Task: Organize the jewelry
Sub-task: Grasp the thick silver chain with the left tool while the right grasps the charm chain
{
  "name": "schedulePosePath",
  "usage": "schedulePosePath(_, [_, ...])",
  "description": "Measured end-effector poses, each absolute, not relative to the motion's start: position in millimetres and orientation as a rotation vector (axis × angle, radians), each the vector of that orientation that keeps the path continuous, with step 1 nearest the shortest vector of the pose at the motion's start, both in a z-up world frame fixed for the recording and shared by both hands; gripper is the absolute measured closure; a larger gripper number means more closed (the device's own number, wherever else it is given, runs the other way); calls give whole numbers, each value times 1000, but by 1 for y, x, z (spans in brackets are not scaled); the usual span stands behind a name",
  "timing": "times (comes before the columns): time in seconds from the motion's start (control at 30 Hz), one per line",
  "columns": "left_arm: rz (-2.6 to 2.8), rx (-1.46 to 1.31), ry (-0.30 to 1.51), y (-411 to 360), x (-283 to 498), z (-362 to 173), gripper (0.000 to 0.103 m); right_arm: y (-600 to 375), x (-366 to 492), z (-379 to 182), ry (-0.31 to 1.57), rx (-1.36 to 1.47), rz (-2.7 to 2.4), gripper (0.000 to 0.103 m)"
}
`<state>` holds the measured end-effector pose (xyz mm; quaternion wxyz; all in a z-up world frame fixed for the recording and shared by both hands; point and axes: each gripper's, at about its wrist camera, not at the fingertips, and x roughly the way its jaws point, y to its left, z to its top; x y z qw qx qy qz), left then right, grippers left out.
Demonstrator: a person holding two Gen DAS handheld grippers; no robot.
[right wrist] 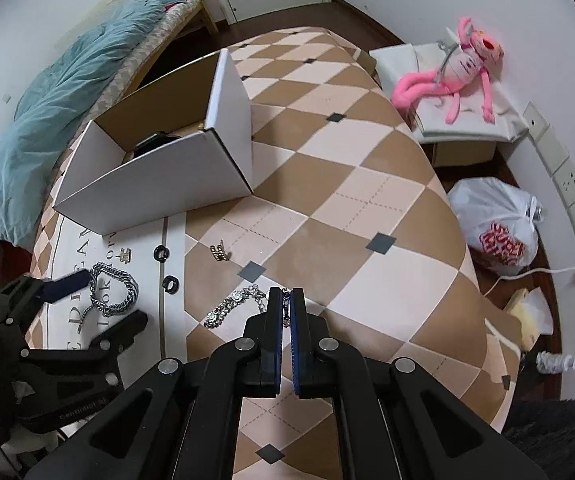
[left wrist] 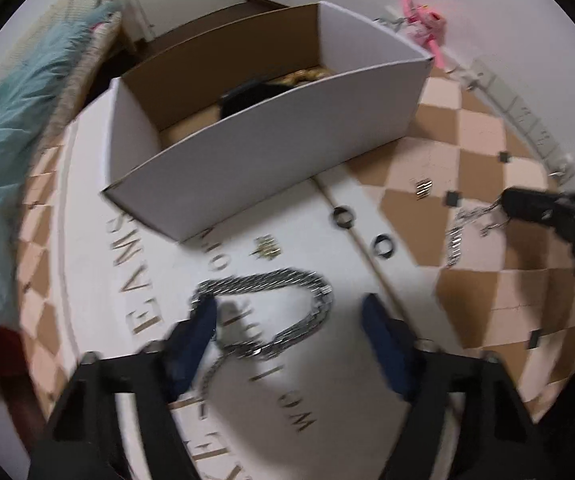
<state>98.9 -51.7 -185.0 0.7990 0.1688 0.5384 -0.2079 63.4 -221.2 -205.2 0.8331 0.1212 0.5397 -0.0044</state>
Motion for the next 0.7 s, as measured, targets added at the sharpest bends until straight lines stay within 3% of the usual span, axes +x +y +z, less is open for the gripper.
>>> schedulePosePath(0.13, [-495, 330, 1168, -56, 105, -181, 85, -223, 64, -207, 1155, 280, -9, 100])
schedulePosePath(0.2, [-501, 308, 1181, -54, 111, -181, 98, -222, 64, -206, 1155, 284, -7, 100])
schedulePosePath(0.7, [-421, -73, 1122, 12, 103, -131, 101, -214, 63, -177, 1097, 317, 33, 100])
